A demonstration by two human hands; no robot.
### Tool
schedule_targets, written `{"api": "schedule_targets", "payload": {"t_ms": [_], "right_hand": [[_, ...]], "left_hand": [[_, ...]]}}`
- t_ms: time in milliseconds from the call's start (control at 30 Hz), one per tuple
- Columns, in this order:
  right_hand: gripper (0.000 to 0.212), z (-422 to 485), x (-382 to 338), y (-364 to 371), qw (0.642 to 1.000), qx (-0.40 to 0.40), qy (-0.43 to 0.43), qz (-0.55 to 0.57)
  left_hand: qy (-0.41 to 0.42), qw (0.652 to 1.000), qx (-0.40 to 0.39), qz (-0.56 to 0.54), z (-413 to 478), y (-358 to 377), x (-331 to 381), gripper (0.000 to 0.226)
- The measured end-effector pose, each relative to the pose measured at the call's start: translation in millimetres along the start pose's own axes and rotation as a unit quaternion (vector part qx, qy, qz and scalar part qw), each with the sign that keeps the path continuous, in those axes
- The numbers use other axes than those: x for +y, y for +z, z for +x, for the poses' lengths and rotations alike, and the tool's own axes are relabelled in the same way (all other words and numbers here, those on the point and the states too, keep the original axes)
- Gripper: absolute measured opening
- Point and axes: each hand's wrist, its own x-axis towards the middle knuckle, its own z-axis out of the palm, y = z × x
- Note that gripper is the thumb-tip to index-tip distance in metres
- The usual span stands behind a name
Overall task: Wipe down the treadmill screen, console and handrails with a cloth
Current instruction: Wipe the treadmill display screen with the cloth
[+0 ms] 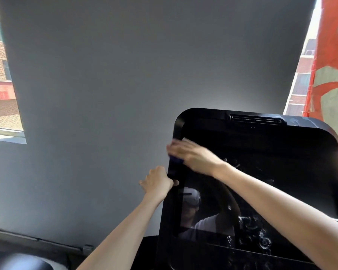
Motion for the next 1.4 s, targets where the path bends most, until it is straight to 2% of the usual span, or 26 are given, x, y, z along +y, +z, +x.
{"api": "schedule_targets", "payload": {"t_ms": [100,167,233,267,333,500,533,667,800,833,900,967,1000,1067,1167,1267,1333,1400], "right_hand": [[0.071,-0.2,43.7,-26.9,0.975,0.107,0.196,-0.012],[0.069,1.5,49.5,-29.7,0.951,0.15,0.27,-0.013],[0.069,9.8,26.8,-14.0,0.925,0.189,0.328,0.041],[0.069,10.8,9.7,-2.2,0.921,0.192,0.334,0.061],[0.067,2.8,-20.8,17.4,0.939,0.157,0.297,0.071],[0.066,-47.6,-7.9,1.8,0.991,0.04,0.12,0.034],[0.066,-52.5,4.4,-6.3,0.991,0.04,0.124,0.02],[0.073,-60.5,48.7,-32.9,0.951,0.114,0.288,-0.013],[0.068,-33.5,13.3,-12.3,0.897,0.191,0.395,0.053],[0.066,-25.1,-3.1,-2.6,0.903,0.191,0.378,0.07],[0.062,-19.0,-29.3,13.3,0.944,0.149,0.279,0.09],[0.063,-23.2,-26.0,13.1,0.971,0.115,0.199,0.074],[0.061,-26.3,-12.8,8.2,0.973,0.104,0.198,0.051],[0.054,-25.7,15.4,-10.0,0.951,0.129,0.273,0.059],[0.068,-11.8,33.9,-26.5,0.93,0.188,0.315,0.031],[0.067,11.7,20.8,-19.9,0.885,0.238,0.386,0.102],[0.066,27.2,-1.8,-10.5,0.897,0.225,0.351,0.146],[0.065,28.2,-22.1,6.1,0.936,0.183,0.266,0.14]], "left_hand": [[-0.001,1.0,-0.014,0.007,0.8,-2.1,3.4,0.038],[0.002,1.0,-0.016,0.008,1.4,-3.6,5.6,0.035],[0.002,1.0,-0.016,0.013,2.4,-3.9,6.4,0.035],[0.002,1.0,-0.015,0.014,2.9,-3.4,7.0,0.035],[0.005,1.0,-0.01,0.021,3.4,-2.8,7.8,0.034],[0.013,0.999,-0.01,0.042,1.4,-3.3,9.9,0.032],[0.015,0.999,-0.014,0.044,1.0,-3.8,10.6,0.034],[0.022,0.998,-0.019,0.048,-0.9,-4.9,11.1,0.036],[0.012,0.999,-0.028,0.037,2.0,-8.0,12.4,0.038],[0.01,0.999,-0.03,0.033,3.1,-8.3,13.1,0.039],[0.006,0.999,-0.032,0.029,2.7,-9.0,14.7,0.038],[0.002,0.999,-0.034,0.03,2.4,-9.1,15.4,0.038],[0.001,0.999,-0.036,0.031,2.2,-8.9,15.7,0.037],[0.001,0.999,-0.041,0.034,1.7,-9.7,17.6,0.035],[0.002,0.998,-0.04,0.037,0.7,-11.4,19.5,0.032],[0.003,0.999,-0.033,0.04,0.6,-11.6,20.4,0.033],[0.006,0.999,-0.031,0.038,2.5,-10.4,19.8,0.034],[0.008,0.999,-0.026,0.042,2.2,-10.0,19.5,0.036]]}}
